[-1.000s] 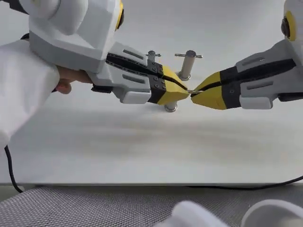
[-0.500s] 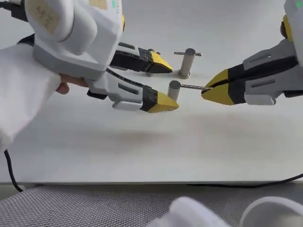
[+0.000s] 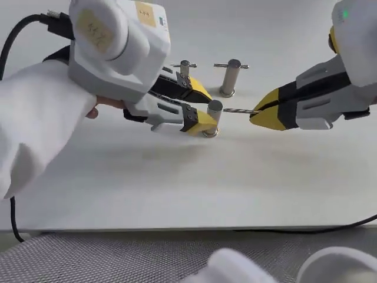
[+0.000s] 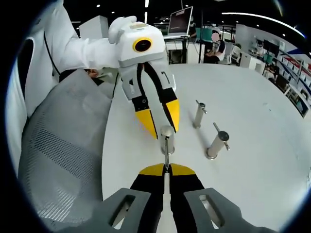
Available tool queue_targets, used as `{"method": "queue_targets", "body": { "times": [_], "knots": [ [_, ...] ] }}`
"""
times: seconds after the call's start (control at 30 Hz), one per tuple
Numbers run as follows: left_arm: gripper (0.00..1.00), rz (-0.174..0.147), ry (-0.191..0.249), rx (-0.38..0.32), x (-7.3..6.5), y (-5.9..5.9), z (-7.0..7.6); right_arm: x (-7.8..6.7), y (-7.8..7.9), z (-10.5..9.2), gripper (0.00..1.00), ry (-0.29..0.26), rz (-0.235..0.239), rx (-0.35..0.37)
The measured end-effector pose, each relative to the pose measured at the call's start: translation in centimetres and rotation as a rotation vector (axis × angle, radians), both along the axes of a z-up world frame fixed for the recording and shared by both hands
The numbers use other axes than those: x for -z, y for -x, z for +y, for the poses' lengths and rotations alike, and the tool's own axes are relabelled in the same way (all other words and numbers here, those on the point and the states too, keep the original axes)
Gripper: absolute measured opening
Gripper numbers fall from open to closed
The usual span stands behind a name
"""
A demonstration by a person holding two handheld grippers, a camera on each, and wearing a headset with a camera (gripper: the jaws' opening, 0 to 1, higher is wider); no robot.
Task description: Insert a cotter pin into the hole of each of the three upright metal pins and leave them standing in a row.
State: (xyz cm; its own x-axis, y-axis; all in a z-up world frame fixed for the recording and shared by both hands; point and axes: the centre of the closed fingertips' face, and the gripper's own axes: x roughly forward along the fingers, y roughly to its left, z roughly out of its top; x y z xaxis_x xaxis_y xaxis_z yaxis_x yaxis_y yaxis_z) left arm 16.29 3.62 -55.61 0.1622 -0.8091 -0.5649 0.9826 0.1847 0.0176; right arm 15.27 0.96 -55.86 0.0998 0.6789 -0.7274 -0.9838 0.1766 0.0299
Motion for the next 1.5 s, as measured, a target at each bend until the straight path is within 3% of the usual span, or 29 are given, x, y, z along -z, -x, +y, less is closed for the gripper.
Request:
{"method": "queue_targets", "body": {
  "times": [0.23, 0.77, 1.13, 1.2, 1.4, 1.5],
  "knots": [
    [0.11, 0.032, -0.002, -0.02, 0.1, 0.2, 0.1, 0.4, -0.4, 0.3, 0.0, 0.007, -0.002, -0.012],
    [0.11, 0.041, -0.009, -0.039, 0.3, -0.4, 0.7, 1.3, -1.0, 1.8, 0.0, 0.029, 0.0, 0.007],
    [0.1, 0.033, -0.027, -0.024, 0.6, -0.4, 0.8, 1.2, -0.9, 3.1, 0.0, 0.062, -0.034, -0.102],
    [0.1, 0.031, -0.033, -0.017, 0.6, -0.3, 0.8, 1.2, -0.7, 3.6, 0.0, 0.066, -0.054, -0.176],
    [0.1, 0.016, -0.053, 0.002, 0.7, -0.3, 1.0, 1.1, -0.7, 3.3, 0.0, 0.08, -0.068, -0.21],
    [0.1, 0.028, -0.049, -0.005, 0.9, -0.5, 1.1, 1.2, -0.8, 3.1, 0.0, 0.071, -0.077, -0.227]
  ]
}}
